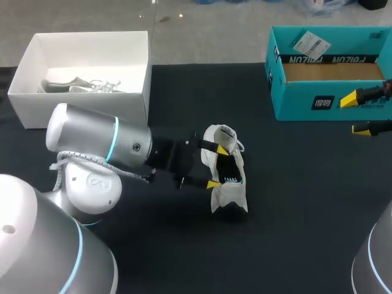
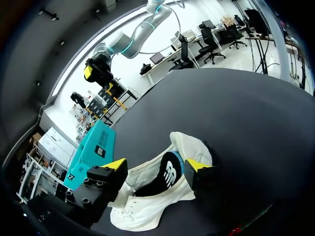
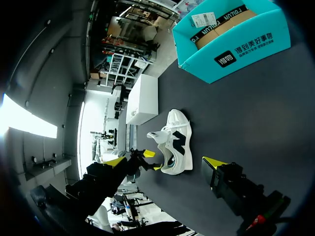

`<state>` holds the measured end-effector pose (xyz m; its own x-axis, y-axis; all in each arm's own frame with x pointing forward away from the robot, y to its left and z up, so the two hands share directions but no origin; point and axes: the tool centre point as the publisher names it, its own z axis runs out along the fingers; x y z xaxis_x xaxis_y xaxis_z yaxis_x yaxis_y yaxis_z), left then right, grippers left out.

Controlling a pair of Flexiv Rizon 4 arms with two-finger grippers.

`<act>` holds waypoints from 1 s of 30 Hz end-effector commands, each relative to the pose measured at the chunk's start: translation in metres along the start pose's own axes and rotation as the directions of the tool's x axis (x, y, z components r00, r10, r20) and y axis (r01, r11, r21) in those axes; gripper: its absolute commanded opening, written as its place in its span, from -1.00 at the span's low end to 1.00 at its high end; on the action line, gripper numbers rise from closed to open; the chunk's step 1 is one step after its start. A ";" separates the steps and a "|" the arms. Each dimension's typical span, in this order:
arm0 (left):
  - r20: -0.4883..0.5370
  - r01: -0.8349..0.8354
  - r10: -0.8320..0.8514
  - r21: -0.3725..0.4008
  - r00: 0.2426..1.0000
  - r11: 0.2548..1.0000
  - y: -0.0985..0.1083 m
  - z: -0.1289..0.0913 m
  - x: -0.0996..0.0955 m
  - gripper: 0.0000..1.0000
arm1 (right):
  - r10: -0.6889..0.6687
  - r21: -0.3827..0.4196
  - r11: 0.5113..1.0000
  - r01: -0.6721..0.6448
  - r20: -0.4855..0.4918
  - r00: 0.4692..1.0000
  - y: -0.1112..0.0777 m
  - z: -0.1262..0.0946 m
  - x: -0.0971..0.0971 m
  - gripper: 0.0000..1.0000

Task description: Take the shoe out of the shoebox, open the shoe tongue, remove and reinsert the insole, then place the shoe into the shoebox

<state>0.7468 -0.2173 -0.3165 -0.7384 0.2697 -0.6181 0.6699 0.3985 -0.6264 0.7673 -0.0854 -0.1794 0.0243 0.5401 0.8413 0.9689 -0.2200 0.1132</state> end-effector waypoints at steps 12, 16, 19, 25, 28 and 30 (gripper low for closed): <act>-0.520 -0.232 0.197 -0.001 0.831 0.973 0.003 -0.031 -0.009 -1.00 | 0.001 0.000 1.000 -0.001 0.002 1.000 0.000 0.001 0.000 1.00; -0.520 -0.232 0.197 -0.001 0.831 0.973 0.003 -0.031 -0.009 -1.00 | 0.001 0.000 1.000 -0.001 0.002 1.000 0.000 0.001 0.000 1.00; -0.520 -0.232 0.197 -0.001 0.831 0.973 0.003 -0.031 -0.009 -1.00 | 0.001 0.000 1.000 -0.001 0.002 1.000 0.000 0.001 0.000 1.00; -0.520 -0.232 0.197 -0.001 0.831 0.973 0.003 -0.031 -0.009 -1.00 | 0.001 0.000 1.000 -0.001 0.002 1.000 0.000 0.001 0.000 1.00; -0.568 -0.278 0.219 -0.019 0.793 0.960 0.002 -0.025 -0.009 -1.00 | 0.001 0.000 1.000 -0.001 0.002 1.000 0.000 0.001 0.000 1.00; -0.690 -0.409 0.239 -0.091 0.683 0.908 0.000 -0.015 -0.007 -1.00 | 0.001 0.000 1.000 -0.001 0.002 1.000 0.000 0.001 0.000 1.00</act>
<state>0.7524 -0.1896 -0.3008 -0.5025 0.7432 -0.4418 0.8448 0.3134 -0.4336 0.7673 -0.0855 -0.1794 0.0245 0.5401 0.8412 0.9689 -0.2201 0.1131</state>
